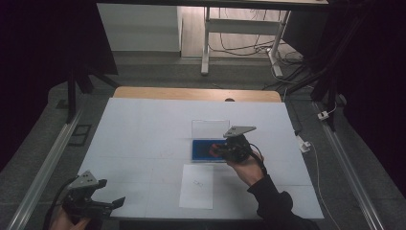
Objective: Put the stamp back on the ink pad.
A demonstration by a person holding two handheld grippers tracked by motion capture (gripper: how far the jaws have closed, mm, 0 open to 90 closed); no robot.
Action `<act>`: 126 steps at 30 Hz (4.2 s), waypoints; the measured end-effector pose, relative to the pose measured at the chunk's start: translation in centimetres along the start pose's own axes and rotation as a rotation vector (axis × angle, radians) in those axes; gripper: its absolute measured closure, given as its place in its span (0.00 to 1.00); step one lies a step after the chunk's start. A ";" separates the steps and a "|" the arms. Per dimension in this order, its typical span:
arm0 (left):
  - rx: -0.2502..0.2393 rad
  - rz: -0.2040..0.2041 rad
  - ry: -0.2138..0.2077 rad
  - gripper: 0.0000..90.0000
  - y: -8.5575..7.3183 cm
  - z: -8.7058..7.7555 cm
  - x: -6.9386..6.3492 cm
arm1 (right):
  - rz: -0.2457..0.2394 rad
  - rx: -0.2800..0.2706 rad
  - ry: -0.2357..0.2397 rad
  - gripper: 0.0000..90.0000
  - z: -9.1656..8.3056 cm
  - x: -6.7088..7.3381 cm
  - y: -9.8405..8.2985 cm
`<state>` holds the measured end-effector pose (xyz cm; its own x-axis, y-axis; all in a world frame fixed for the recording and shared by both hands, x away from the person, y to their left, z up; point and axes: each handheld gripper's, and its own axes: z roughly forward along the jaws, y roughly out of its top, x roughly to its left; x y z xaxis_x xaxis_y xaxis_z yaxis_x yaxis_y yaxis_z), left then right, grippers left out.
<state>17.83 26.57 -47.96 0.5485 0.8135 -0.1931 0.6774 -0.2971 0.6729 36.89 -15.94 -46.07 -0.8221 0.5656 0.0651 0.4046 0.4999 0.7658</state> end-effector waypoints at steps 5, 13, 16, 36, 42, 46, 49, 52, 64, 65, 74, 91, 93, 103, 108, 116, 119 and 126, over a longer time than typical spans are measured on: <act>0.001 -0.001 0.000 0.07 0.0 0.0 0.0 | -0.003 0.005 -0.007 0.89 0.4 -0.5 0.1; 0.003 -0.002 0.001 0.07 0.0 0.0 0.0 | -0.010 0.007 -0.025 0.89 1.1 -1.0 0.5; 0.003 -0.003 0.002 0.07 0.0 0.0 0.0 | -0.009 0.012 -0.030 0.89 1.4 -1.3 0.6; 0.002 -0.003 0.000 0.07 0.0 0.0 0.0 | -0.021 0.090 -0.059 0.89 4.6 -2.2 0.4; 0.001 -0.003 0.000 0.07 0.0 0.0 0.0 | -0.034 0.108 -0.067 0.89 5.2 -2.1 0.3; 0.001 -0.003 -0.001 0.07 0.0 0.0 0.0 | -0.035 0.114 -0.073 0.88 5.4 -2.0 0.3; 0.002 -0.003 0.000 0.07 0.0 0.0 0.0 | -0.030 0.106 -0.074 0.88 5.5 -2.0 0.2; 0.002 -0.002 0.000 0.07 0.0 0.0 0.0 | -0.029 0.110 -0.080 0.88 5.6 -2.0 0.2; 0.001 -0.003 -0.001 0.07 0.0 0.0 0.1 | -0.016 0.084 -0.086 0.79 5.0 -2.2 0.6; 0.001 -0.003 -0.001 0.07 0.0 0.0 0.1 | -0.016 0.080 -0.085 0.78 4.9 -2.2 0.6; -0.002 -0.004 -0.002 0.07 0.0 0.0 0.0 | 0.009 0.059 -0.060 0.66 3.9 -2.2 1.0; -0.003 -0.005 -0.003 0.07 -0.1 -0.1 0.1 | 0.033 0.032 -0.027 0.35 1.9 -0.9 0.8; -0.003 -0.004 -0.001 0.07 -0.1 -0.1 0.1 | 0.044 0.026 -0.010 0.31 1.6 -0.8 0.8; -0.005 -0.007 -0.002 0.07 -0.1 -0.1 0.1 | 0.074 0.013 -0.009 0.15 -0.1 -0.1 0.2; -0.004 -0.006 -0.001 0.07 -0.1 -0.1 0.1 | 0.079 0.005 -0.017 0.10 -1.2 0.3 -0.3; -0.003 -0.007 -0.002 0.07 0.0 -0.1 0.1 | 0.061 0.012 -0.030 0.03 -2.7 0.9 -1.1; -0.003 -0.007 -0.001 0.07 -0.1 -0.1 0.1 | 0.057 0.009 -0.031 0.02 -3.3 1.2 -1.5; -0.002 -0.007 -0.002 0.07 0.0 -0.1 0.1 | 0.068 0.005 -0.036 0.00 -5.1 1.5 -2.9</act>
<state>17.80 26.66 -47.96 0.5446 0.8148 -0.1988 0.6800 -0.2902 0.6733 32.44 -19.83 -44.94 -0.7776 0.6218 0.0934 0.4610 0.4628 0.7571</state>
